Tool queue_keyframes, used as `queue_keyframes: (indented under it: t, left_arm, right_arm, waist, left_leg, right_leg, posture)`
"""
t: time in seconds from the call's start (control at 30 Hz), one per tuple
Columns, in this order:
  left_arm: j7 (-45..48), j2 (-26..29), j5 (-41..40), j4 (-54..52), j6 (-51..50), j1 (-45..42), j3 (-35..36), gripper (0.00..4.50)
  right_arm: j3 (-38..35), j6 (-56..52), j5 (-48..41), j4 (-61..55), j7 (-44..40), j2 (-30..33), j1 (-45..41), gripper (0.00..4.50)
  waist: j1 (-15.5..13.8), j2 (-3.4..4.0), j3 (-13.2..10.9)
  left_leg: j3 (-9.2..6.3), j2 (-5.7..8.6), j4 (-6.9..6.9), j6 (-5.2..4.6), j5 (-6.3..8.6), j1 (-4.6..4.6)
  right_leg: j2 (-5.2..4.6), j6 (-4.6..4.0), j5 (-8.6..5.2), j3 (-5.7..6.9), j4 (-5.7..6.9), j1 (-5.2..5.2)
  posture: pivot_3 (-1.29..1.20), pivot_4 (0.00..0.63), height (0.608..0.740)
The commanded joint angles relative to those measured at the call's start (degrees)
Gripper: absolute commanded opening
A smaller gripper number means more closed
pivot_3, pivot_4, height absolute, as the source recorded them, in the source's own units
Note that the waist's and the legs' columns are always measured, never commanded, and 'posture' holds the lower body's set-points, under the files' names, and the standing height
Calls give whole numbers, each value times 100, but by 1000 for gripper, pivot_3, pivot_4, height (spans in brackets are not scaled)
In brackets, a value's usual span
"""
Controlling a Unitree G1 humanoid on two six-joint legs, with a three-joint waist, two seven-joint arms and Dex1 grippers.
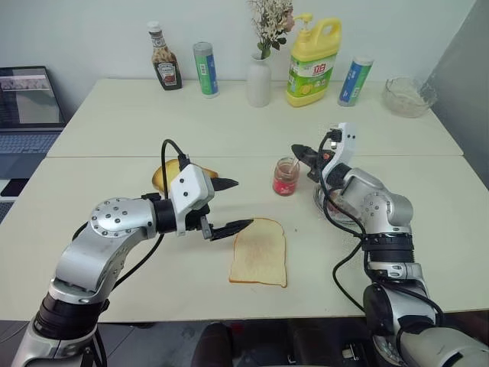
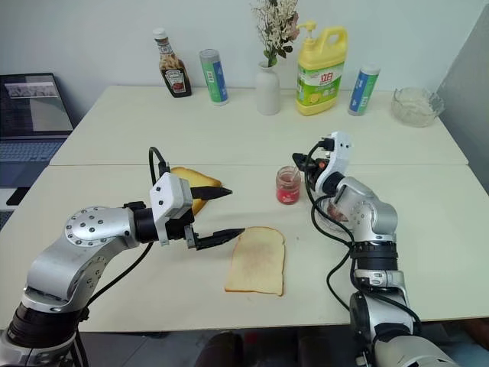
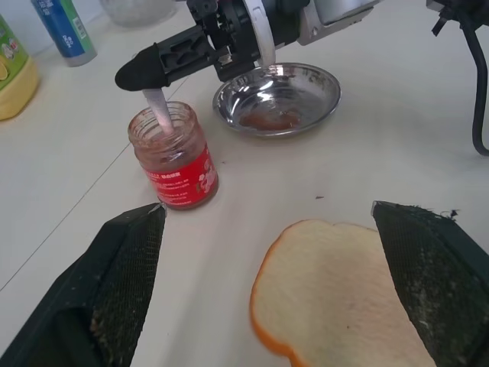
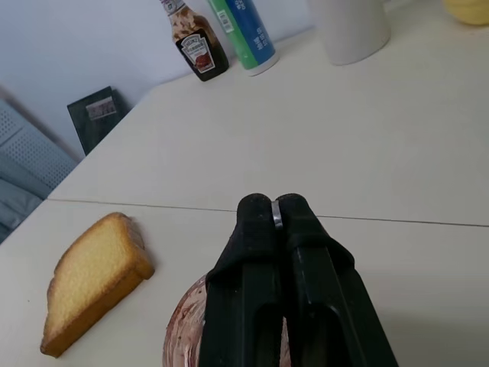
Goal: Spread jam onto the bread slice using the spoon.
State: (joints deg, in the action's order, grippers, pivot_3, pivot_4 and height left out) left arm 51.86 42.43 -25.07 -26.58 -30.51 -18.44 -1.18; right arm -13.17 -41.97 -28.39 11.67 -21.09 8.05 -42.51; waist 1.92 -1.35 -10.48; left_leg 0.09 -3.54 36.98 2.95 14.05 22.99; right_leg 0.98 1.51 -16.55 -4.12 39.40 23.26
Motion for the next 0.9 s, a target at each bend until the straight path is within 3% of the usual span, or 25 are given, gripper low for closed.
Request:
queue_keyframes:
  t: [0.03, 0.9]
  left_arm:
    - [8, 36, 27, -93, 129, -76, 43, 4500]
    - [49, 39, 93, -44, 195, -108, -9, 4500]
  right_arm:
    - [-307, -105, -394, -225, 181, -70, -255, 43]
    - [-1139, -598, -1633, -158, 1059, -159, -552, 43]
  waist:
    - [1, 0, 0]
    - [6, 0, 0]
  left_leg:
    - [0, 0, 0, 0, 0, 0]
    - [2, -1, -2, 0, 0, 2]
  right_leg:
    - [0, 0, 0, 0, 0, 0]
    - [0, 0, 0, -1, -2, 2]
  posture:
    - [0, 150, 740]
    - [0, 150, 740]
